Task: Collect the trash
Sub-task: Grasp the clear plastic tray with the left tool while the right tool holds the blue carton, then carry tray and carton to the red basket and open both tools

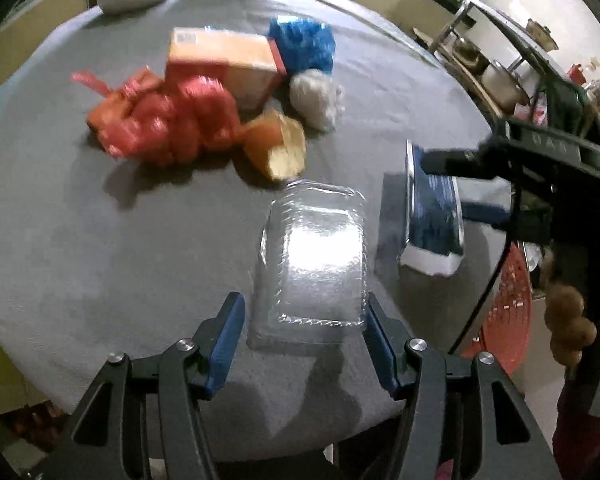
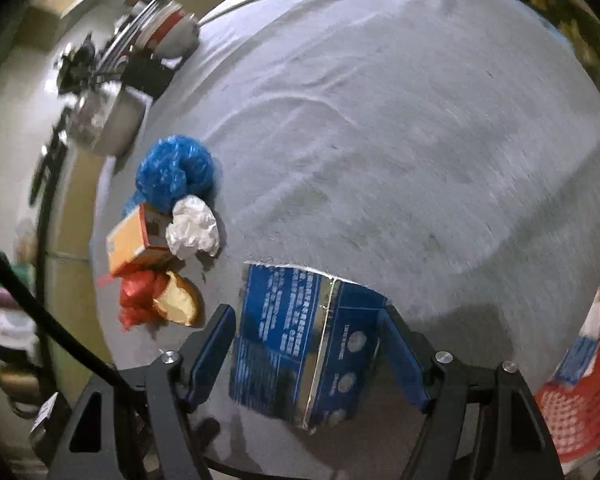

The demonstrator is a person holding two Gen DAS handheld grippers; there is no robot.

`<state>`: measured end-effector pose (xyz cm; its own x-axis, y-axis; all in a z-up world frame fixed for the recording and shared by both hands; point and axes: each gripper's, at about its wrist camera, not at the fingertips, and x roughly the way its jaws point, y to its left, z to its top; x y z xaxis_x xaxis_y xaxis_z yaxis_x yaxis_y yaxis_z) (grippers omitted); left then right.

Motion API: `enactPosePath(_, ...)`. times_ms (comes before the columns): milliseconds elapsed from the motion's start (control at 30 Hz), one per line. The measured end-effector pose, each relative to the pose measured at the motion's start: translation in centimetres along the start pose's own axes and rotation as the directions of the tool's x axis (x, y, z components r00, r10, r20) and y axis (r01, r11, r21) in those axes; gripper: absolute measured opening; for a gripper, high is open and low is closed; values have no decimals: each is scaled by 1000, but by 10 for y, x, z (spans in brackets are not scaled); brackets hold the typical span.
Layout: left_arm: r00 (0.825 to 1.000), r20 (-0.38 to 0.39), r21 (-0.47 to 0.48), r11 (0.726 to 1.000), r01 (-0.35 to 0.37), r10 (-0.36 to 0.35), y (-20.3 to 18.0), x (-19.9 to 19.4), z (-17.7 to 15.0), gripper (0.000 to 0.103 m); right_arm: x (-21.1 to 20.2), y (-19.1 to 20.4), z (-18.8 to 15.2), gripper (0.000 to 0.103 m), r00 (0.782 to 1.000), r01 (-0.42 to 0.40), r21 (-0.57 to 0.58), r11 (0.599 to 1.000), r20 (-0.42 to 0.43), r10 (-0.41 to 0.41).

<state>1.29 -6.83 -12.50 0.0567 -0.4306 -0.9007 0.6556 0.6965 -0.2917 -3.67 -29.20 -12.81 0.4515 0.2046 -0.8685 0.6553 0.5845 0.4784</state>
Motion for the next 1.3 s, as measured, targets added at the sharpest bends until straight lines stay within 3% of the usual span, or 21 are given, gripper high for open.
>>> enactPosePath(233,997,70,-15,1000,-14,15,8,-22,3,60,15,38,-7,78,993,122,-160,980,19,-120)
enactPosePath(433,999,38,4,999,-34,33,0,-7,6,60,26,50,-13,84,982,186,-222,957,27,-185)
enactPosePath(567,999,35,-10,1000,-30,30,5,-2,3,56,36,64,-19,85,966,254,-317,914,44,-254)
enactPosePath(700,996,73,-14,998,-54,55,8,-12,3,49,36,67,-23,80,971,237,-330,914,85,-221)
enactPosePath(767,994,81,-22,997,-70,72,11,-15,3,49,32,66,-23,59,976,218,-336,916,93,-198)
enactPosePath(833,993,86,-30,997,-75,77,13,-20,2,48,27,59,-22,50,981,192,-330,924,85,-173)
enactPosePath(1067,988,123,22,995,-98,95,-7,-36,1,48,-2,17,-21,48,994,84,-281,956,97,-59)
enactPosePath(1300,987,139,146,985,-96,76,-53,-42,6,48,-52,-23,-38,48,983,32,-230,973,184,12)
